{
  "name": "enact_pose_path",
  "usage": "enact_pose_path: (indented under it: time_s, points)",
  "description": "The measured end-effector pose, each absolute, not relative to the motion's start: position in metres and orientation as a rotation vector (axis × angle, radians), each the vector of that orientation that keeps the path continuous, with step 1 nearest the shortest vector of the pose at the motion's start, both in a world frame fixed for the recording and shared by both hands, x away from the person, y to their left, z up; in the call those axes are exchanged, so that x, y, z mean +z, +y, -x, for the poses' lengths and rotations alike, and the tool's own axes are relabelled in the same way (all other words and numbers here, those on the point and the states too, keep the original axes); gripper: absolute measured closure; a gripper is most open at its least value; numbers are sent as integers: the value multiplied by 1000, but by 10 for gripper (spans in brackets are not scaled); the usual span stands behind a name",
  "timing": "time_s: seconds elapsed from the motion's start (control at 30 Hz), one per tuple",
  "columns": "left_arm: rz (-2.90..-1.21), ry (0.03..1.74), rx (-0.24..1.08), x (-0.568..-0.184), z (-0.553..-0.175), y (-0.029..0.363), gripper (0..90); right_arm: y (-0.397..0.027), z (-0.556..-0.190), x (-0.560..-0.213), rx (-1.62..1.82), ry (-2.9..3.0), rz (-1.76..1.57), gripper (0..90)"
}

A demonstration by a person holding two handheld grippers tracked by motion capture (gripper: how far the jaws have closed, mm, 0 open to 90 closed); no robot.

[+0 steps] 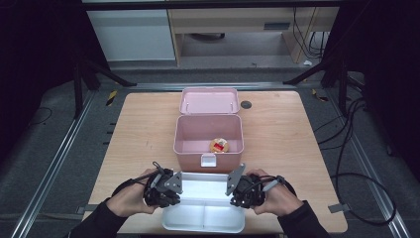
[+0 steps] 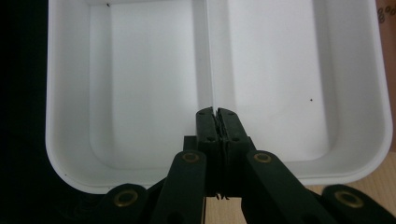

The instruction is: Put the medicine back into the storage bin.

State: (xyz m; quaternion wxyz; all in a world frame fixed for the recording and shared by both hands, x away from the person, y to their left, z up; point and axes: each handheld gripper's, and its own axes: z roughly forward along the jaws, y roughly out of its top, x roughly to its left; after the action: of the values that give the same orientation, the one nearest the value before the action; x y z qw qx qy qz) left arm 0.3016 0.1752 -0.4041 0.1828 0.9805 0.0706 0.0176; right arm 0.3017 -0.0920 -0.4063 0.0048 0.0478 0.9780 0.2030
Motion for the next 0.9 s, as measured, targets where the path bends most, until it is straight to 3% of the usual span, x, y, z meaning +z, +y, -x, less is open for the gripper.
enact_pose_path:
  time_s: [0.43,0.9]
  points:
    - [-2729,175,103,-361,-309,179,849,-95,-310,-368,691,3025,-115,893]
    - [-2689,181,158,-323,-348,180,858,-101,-351,-327,707,2951,-100,884]
